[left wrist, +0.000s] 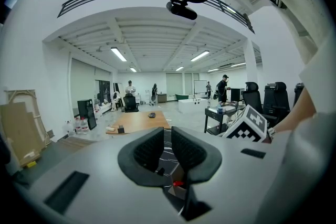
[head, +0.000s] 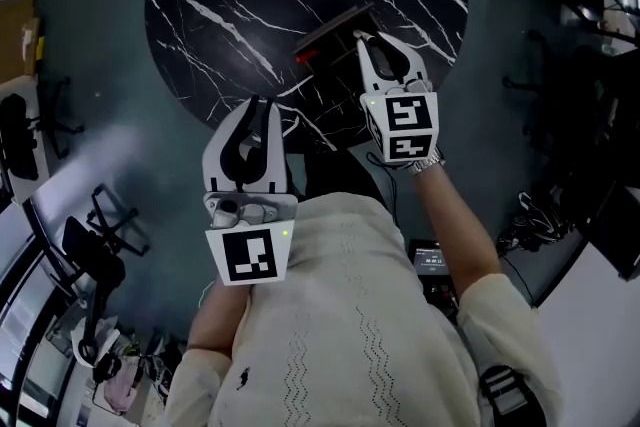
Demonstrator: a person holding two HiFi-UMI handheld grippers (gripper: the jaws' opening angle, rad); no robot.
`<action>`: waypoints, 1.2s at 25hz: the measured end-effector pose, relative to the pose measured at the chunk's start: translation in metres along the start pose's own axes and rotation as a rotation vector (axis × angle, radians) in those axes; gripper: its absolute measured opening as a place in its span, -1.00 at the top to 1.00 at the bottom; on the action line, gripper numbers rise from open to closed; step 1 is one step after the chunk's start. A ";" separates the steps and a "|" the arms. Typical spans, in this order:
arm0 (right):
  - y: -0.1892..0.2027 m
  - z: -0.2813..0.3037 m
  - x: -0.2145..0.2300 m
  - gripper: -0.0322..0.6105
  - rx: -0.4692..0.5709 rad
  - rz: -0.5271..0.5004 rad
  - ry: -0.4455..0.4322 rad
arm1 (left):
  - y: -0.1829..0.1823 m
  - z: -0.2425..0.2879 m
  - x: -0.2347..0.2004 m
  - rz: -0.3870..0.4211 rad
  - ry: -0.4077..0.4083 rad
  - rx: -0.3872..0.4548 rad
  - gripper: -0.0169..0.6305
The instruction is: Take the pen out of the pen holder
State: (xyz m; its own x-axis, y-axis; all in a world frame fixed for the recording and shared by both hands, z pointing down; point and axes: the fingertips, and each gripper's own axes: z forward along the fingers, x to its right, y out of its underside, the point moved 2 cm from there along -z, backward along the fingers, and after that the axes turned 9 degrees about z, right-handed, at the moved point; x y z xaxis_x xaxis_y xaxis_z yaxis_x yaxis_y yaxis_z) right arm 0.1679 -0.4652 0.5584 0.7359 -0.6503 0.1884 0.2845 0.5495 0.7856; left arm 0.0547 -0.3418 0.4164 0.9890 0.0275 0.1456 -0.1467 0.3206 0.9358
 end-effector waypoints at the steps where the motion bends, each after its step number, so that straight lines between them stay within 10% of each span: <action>1: -0.005 -0.007 0.001 0.62 0.015 0.021 -0.004 | -0.001 0.000 0.001 0.001 0.003 0.001 0.78; 12: -0.079 -0.103 -0.024 0.62 0.182 0.142 -0.016 | -0.014 -0.007 0.012 0.040 0.071 0.048 0.78; 30: -0.081 -0.160 -0.064 0.62 0.256 0.167 0.023 | -0.035 -0.025 0.027 0.036 0.145 0.141 0.78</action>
State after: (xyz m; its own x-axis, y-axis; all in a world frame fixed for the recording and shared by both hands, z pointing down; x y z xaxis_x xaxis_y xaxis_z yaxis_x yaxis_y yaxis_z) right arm 0.1965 -0.3842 0.3886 0.7742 -0.5482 0.3163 -0.0039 0.4956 0.8686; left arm 0.0873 -0.3289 0.3798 0.9741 0.1757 0.1421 -0.1739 0.1816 0.9679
